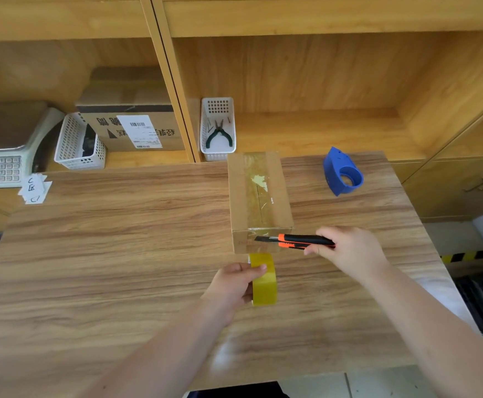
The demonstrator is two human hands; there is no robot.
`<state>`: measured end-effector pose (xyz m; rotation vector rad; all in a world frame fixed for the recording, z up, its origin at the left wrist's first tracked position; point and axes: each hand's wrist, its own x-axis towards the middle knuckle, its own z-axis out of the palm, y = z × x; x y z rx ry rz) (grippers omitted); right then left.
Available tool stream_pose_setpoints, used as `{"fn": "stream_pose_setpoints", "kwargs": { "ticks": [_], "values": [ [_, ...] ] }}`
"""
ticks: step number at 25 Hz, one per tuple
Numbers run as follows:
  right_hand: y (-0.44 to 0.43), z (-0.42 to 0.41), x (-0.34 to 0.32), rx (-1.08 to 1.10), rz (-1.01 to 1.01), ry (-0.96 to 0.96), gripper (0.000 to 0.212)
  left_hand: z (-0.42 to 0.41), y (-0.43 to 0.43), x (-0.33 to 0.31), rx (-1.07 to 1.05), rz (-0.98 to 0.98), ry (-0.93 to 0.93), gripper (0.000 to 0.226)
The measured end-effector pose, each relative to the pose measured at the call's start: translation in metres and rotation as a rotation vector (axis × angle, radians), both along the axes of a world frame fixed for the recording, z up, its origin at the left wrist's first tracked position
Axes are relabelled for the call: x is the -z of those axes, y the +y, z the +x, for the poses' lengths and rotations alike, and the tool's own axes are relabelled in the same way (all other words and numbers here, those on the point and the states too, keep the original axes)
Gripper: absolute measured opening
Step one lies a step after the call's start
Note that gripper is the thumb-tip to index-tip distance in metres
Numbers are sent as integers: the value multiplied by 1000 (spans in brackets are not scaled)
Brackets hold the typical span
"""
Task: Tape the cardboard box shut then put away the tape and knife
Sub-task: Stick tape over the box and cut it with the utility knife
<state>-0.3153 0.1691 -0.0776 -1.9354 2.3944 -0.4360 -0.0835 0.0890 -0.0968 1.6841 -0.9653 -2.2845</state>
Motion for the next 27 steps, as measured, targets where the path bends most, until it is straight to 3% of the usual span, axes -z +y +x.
{"fn": "stream_pose_setpoints", "kwargs": {
  "ticks": [11, 20, 27],
  "values": [
    [-24, 4, 14, -199, -52, 153, 51, 3, 7, 4, -21, -2, -19, 25],
    [-23, 11, 10, -241, 37, 240, 40, 2, 13, 6, -46, -12, -49, 34],
    [0, -8, 14, -154, 109, 177, 44, 1, 16, 12, -39, 13, -58, 33]
  ]
}}
